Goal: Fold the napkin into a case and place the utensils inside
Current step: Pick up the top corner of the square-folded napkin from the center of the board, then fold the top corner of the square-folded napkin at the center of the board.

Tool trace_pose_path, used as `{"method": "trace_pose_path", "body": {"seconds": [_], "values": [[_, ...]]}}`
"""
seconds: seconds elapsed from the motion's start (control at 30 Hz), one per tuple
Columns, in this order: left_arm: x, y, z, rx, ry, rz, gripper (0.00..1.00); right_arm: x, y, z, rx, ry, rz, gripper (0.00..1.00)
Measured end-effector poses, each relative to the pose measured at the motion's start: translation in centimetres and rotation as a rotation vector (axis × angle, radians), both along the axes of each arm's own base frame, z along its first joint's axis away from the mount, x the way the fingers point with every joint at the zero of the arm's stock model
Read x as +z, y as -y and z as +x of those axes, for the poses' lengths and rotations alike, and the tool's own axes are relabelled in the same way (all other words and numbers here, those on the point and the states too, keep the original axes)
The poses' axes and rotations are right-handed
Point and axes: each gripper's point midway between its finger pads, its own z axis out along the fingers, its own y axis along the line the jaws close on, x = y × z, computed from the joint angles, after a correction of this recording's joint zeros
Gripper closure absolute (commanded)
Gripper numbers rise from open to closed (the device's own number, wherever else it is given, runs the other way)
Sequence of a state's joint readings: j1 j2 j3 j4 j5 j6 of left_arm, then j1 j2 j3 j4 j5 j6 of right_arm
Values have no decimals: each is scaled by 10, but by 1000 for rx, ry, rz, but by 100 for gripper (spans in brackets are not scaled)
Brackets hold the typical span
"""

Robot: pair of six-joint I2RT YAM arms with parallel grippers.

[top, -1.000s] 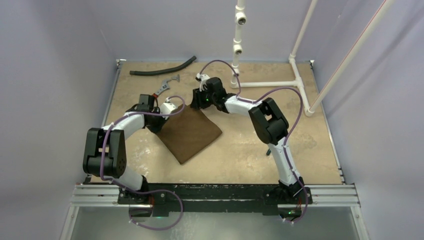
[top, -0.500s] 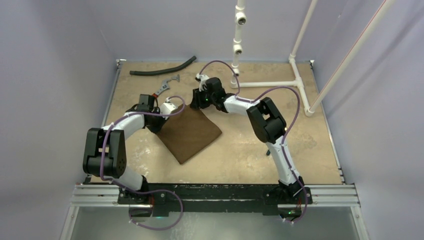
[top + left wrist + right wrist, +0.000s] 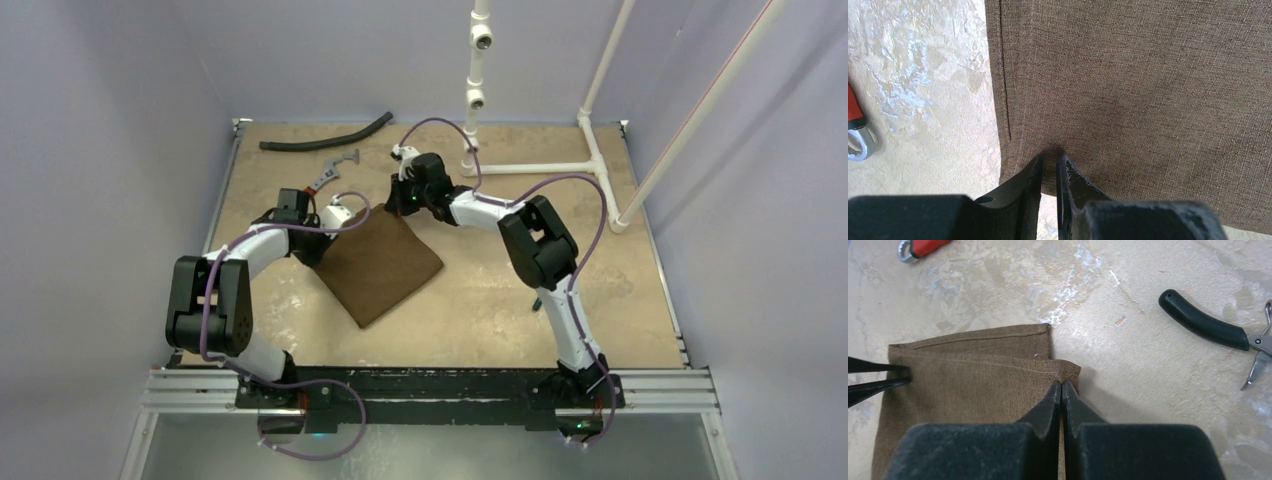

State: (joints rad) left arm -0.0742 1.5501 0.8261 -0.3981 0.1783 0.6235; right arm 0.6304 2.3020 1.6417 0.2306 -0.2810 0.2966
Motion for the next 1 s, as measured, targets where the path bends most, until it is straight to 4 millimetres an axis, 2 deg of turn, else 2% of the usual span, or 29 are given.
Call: {"method": "trace_pose_path", "body": {"seconds": [0.27, 0.4, 0.5, 0.7, 0.8, 1.0], "values": [[0, 0, 0, 0, 0, -1, 84, 45, -4, -14, 15, 71, 32, 100], [1, 0, -1, 1, -2, 0, 84, 58, -6, -28, 12, 122, 13, 100], [2, 0, -3, 2, -8, -1, 84, 56, -5, -45, 6, 146, -18, 100], [9, 2, -7, 0, -17, -12, 83, 33, -4, -83, -12, 182, -132, 100], [15, 3, -6, 1, -7, -21, 83, 24, 0, -109, -6, 191, -173, 100], [18, 4, -8, -1, -9, -25, 84, 28, 4, -151, 15, 212, -172, 100]]}}
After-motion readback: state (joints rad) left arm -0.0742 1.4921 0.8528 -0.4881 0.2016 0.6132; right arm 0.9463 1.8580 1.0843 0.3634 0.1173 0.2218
